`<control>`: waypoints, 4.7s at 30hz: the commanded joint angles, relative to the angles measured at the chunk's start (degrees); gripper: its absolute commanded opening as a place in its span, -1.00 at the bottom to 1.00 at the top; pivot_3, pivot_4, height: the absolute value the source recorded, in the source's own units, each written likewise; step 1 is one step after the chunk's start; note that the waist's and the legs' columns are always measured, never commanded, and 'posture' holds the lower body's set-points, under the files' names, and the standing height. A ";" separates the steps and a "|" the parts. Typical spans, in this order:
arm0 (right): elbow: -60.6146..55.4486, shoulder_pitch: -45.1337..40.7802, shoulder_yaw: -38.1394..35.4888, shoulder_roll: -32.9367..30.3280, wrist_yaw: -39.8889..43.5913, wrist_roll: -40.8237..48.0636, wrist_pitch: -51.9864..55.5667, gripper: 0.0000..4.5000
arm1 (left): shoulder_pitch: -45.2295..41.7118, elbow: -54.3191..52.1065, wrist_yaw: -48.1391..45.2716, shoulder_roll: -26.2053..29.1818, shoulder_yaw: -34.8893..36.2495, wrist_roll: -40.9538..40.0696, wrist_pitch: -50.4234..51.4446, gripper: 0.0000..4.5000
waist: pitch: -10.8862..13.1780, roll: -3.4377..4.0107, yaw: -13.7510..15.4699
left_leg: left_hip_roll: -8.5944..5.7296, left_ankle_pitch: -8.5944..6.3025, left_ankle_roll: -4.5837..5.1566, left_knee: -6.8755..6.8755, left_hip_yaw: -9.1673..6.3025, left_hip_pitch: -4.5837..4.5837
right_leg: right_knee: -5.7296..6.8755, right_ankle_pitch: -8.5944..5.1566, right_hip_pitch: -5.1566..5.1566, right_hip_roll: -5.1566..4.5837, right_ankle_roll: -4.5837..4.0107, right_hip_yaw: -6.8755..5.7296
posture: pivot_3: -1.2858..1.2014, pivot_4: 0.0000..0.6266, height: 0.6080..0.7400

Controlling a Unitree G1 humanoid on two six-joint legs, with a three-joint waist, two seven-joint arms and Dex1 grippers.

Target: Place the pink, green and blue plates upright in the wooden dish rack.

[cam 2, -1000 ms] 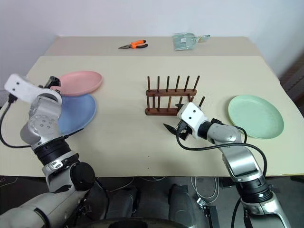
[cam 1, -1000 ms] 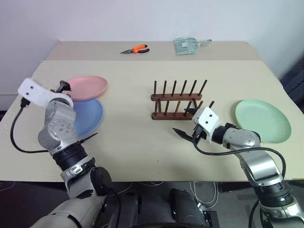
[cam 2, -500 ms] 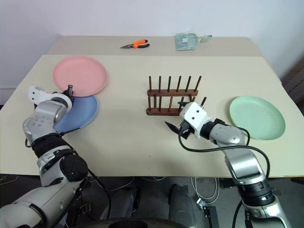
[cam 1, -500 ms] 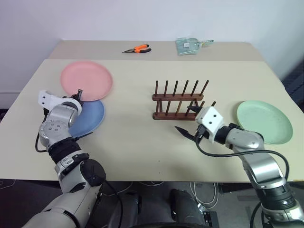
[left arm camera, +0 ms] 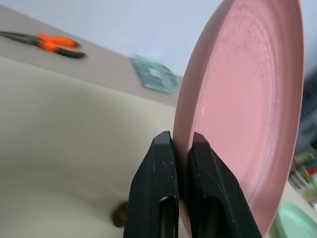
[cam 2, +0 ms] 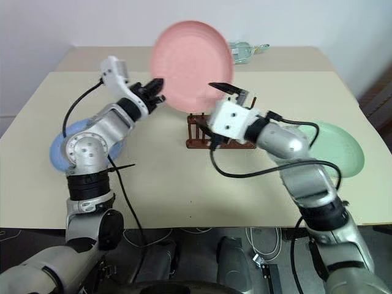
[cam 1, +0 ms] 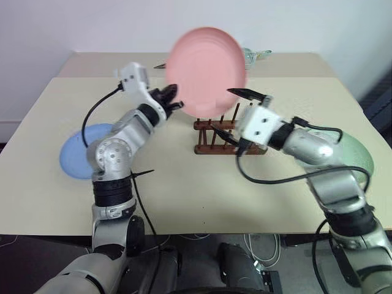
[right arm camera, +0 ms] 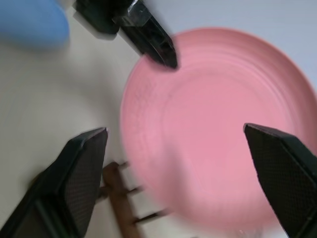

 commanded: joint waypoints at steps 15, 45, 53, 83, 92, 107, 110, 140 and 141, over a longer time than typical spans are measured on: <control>10.72 -1.67 -2.34 -1.74 -9.62 -15.90 -14.51 -1.00 | -3.94 -4.99 7.62 -6.84 11.97 -16.47 -2.86 -0.06 | 0.07 -0.11 0.56 | 0.00 0.08 -0.13 0.01 -0.02 -0.04 | -0.09 0.01 0.01 0.01 -0.02 0.01 | 0.03 -0.52 1.00; -1.92 8.17 -40.99 6.73 -10.20 68.42 38.86 -1.00 | 22.16 -19.35 -51.73 26.75 -22.73 7.61 -18.13 0.16 | 0.24 0.28 0.14 | 0.11 -0.05 0.13 -0.10 0.06 -0.04 | -0.20 -0.08 0.00 0.05 -0.34 0.09 | 0.03 -0.52 1.00; -2.74 6.92 -40.60 4.58 -13.71 60.43 32.31 0.33 | 22.70 -17.55 -51.56 25.81 -24.62 12.46 -20.65 0.19 | 0.24 0.29 0.20 | 0.10 -0.06 0.13 -0.10 0.07 -0.04 | -0.21 -0.09 0.00 0.05 -0.33 0.08 | 0.03 -0.52 1.00; 14.68 30.44 -27.74 -9.91 -10.50 16.53 13.25 -0.98 | 20.10 -7.69 -50.33 18.78 -25.80 25.76 -30.90 0.19 | 0.12 0.59 -0.36 | 0.08 -0.09 0.19 -0.01 0.23 -0.02 | -0.24 -0.11 0.07 -0.02 -0.27 0.17 | 0.03 -0.52 1.00; -2.31 13.72 -40.13 -6.56 -11.65 33.18 16.11 -0.98 | 20.41 -4.03 -45.24 19.74 -20.69 28.25 -33.67 0.19 | 0.30 0.87 -1.06 | 0.10 -0.09 0.19 0.00 0.24 0.01 | -0.22 -0.20 0.06 -0.01 -0.07 0.18 | 0.03 -0.52 1.00; -11.90 -9.80 -34.76 14.15 -37.06 92.25 36.30 -0.98 | 23.46 1.98 -46.55 24.41 -11.70 28.13 -42.10 0.19 | 0.11 0.68 0.01 | 0.11 -0.11 0.23 -0.13 -0.12 -0.04 | -0.19 -0.10 -0.02 -0.02 -0.29 -0.05 | 0.03 -0.52 1.00; -11.31 -7.32 -31.79 16.67 -40.39 92.26 36.32 -0.98 | 23.96 -1.13 -45.50 24.01 -11.75 27.43 -39.68 0.19 | 0.11 0.69 0.49 | 0.09 -0.11 0.21 -0.12 -0.13 -0.11 | -0.14 -0.02 -0.07 -0.01 -0.16 -0.07 | 0.03 -0.52 1.00; -7.82 -9.25 -21.83 1.36 -23.99 56.81 24.91 0.60 | 18.86 6.83 -20.41 20.20 1.95 30.69 -28.76 1.00 | 0.16 0.75 -1.03 | 0.11 -0.10 0.22 -0.14 -0.04 -0.06 | -0.09 -0.03 -0.11 0.09 -0.10 -0.06 | 0.03 -0.52 1.00; -8.74 -9.64 -19.50 -0.19 -20.99 53.93 23.71 0.81 | 17.56 9.63 -15.62 20.10 4.69 31.57 -28.27 1.00 | 0.15 0.73 -1.23 | 0.11 -0.10 0.22 -0.15 -0.04 -0.05 | -0.09 -0.03 -0.11 0.09 -0.08 -0.06 | 0.03 -0.52 1.00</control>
